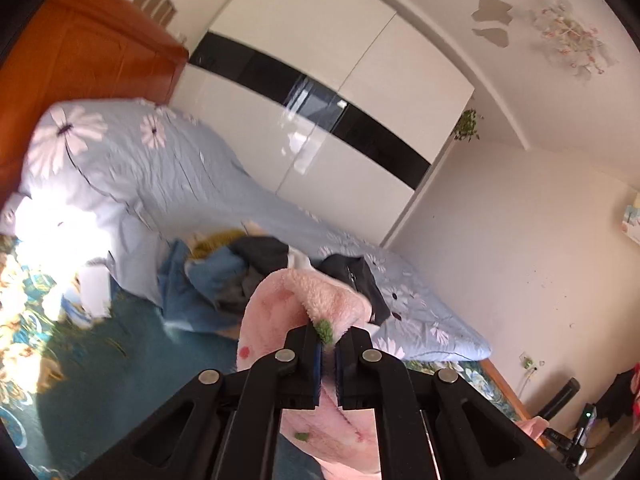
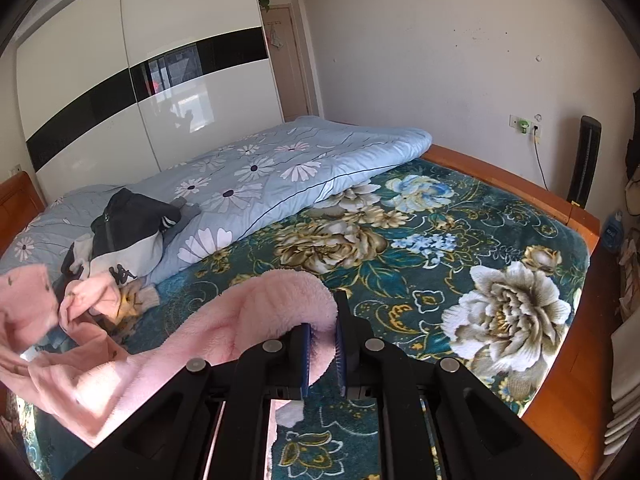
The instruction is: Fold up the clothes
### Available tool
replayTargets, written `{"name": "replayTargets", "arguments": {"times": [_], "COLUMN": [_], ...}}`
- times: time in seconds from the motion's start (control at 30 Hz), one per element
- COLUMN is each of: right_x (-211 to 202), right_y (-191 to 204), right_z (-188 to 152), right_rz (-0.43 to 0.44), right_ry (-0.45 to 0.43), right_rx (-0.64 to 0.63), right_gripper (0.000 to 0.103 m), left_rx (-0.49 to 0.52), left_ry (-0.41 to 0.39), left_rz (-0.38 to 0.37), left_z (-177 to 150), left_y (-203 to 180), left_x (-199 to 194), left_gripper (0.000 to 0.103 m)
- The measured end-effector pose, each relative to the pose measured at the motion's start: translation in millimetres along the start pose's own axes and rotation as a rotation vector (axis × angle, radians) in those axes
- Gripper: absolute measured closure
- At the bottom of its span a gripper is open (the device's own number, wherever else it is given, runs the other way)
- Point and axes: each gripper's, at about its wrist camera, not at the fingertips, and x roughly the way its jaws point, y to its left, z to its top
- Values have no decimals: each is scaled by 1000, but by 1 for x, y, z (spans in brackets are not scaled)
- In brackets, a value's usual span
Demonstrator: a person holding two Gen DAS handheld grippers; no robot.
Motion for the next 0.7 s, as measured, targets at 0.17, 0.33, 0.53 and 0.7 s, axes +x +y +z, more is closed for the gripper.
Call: {"name": "replayTargets", "arguments": {"times": [0.17,0.33,0.53,0.7], "right_x": [24,88,127,110], "right_y": [28,53,70,49], "right_z": [3,2,-31,-44], "right_rz": [40,42,47,41], "right_ry": [17,173,308,312], "right_rx": [-12,-36,-140,-134], "right_gripper": [93,93,90,51], "left_rx": [42,-164,-462,-471], "left_ry": [-61,189,412,415], "left_rz": [109,364,555,535], "left_z": [3,-49,-135,-141], "left_y": [7,87,188,192], "left_x": [-55,6,52,54], "left_gripper": [98,98,97,86]}}
